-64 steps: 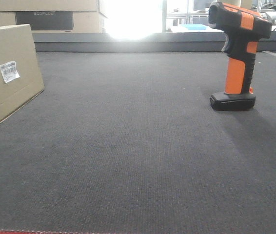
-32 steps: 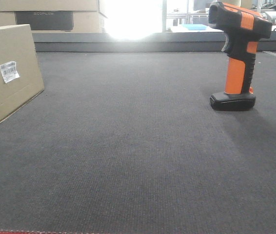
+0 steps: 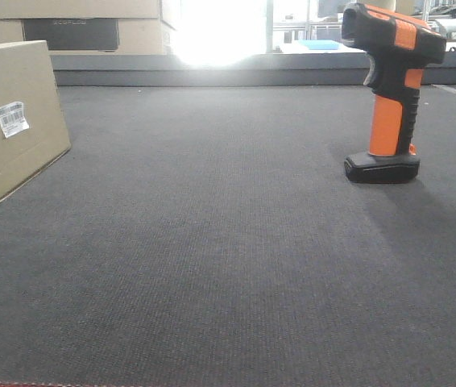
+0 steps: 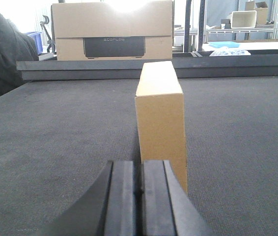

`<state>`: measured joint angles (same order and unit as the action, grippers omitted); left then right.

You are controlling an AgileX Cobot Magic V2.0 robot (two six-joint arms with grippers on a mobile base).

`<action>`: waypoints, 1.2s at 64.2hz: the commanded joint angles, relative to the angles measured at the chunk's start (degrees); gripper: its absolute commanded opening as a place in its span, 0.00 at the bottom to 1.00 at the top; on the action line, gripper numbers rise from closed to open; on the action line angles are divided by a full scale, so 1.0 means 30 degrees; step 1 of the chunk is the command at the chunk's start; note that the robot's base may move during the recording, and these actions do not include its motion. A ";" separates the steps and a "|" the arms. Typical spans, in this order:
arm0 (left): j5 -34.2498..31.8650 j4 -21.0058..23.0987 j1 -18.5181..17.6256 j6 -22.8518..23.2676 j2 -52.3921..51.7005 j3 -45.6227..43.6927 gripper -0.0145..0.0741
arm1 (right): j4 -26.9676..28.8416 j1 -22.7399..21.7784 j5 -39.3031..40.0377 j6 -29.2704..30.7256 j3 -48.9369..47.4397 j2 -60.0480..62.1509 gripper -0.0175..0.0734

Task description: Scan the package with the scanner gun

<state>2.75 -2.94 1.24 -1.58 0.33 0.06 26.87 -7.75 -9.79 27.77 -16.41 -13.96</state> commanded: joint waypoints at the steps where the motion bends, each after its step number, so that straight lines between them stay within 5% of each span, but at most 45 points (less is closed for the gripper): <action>1: -0.0370 0.0062 0.0067 0.0094 -0.0111 -0.0020 0.04 | 0.0048 -0.0111 0.0287 0.0081 0.0020 0.0076 0.03; 36: -0.0370 0.0062 0.0067 0.0094 -0.0111 -0.0020 0.04 | 0.0048 -0.0111 0.0288 0.0014 0.0020 0.0076 0.03; 40: -0.0370 0.0062 0.0067 0.0094 -0.0111 -0.0020 0.04 | -0.1482 -0.0111 0.0404 -0.1920 0.0020 0.0076 0.03; 47: -0.0370 0.0062 0.0067 0.0094 -0.0111 -0.0020 0.04 | -0.7120 0.0103 0.0500 -0.8820 0.0245 0.0115 0.03; 59: -0.0370 0.0062 0.0067 0.0094 -0.0111 -0.0020 0.04 | -0.7324 0.1179 0.1474 -0.8989 0.2050 0.1263 0.03; 77: -0.0370 0.0062 0.0067 0.0094 -0.0111 -0.0020 0.04 | -0.7050 0.0454 0.1543 -0.8989 0.5425 0.4653 0.03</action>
<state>2.75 -2.94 1.24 -1.58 0.33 0.06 5.80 -5.29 -6.68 1.06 -2.10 -1.38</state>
